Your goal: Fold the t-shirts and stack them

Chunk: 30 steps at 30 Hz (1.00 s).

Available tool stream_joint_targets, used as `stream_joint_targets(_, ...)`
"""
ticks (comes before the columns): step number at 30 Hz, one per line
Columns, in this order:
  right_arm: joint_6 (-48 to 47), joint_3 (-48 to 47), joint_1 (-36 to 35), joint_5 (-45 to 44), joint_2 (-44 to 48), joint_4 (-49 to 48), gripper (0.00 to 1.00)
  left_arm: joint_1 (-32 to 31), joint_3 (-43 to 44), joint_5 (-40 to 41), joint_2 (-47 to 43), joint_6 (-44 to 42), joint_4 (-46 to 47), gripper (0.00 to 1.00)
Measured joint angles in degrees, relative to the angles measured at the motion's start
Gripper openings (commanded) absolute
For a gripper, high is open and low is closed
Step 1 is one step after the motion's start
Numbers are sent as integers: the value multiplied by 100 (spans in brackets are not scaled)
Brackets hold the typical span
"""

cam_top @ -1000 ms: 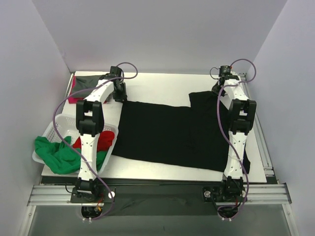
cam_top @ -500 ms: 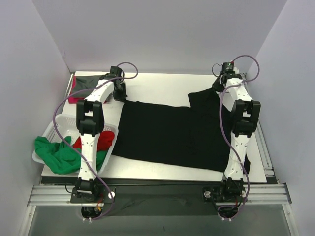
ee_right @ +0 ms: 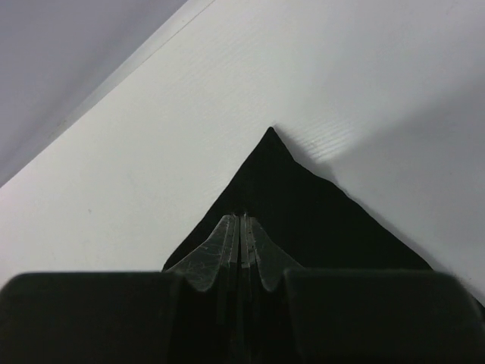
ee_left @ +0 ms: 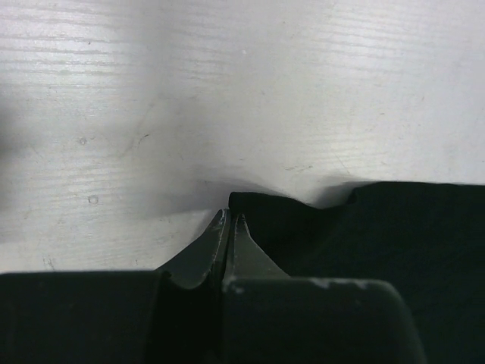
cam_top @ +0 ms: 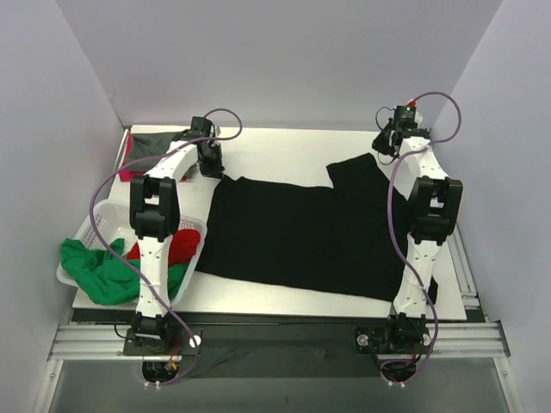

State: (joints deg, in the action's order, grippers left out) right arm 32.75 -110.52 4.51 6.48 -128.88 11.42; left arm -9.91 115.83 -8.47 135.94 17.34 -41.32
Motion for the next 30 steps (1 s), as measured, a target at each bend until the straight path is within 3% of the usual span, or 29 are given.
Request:
stream_joint_targets(3, 2, 17, 24, 94, -22, 0, 7, 0, -11, -50, -70, 4, 11, 0)
stream_joint_targets(6, -22, -138, 85, 151, -155, -17, 21, 0, -190, -66, -208, 13, 92, 0)
stream_joint_targets(7, -44, -208, 111, 149, -232, -26, 33, 0, -243, -70, -243, 15, 116, 0)
stream_joint_targets(8, -63, -264, 118, 144, -319, -52, 38, 0, -295, -76, -275, 20, 133, 0)
stream_joint_targets(13, -70, -673, 173, 94, -890, 57, 51, 0, -415, -76, -339, 11, 146, 0)
stream_joint_targets(20, -72, -1095, 188, 120, -1412, 286, 52, 0, -525, -66, -455, -2, 142, 0)
stream_joint_targets(30, -153, -1357, 188, 455, -1453, 328, 48, 0, -654, -33, -636, -2, 149, 0)
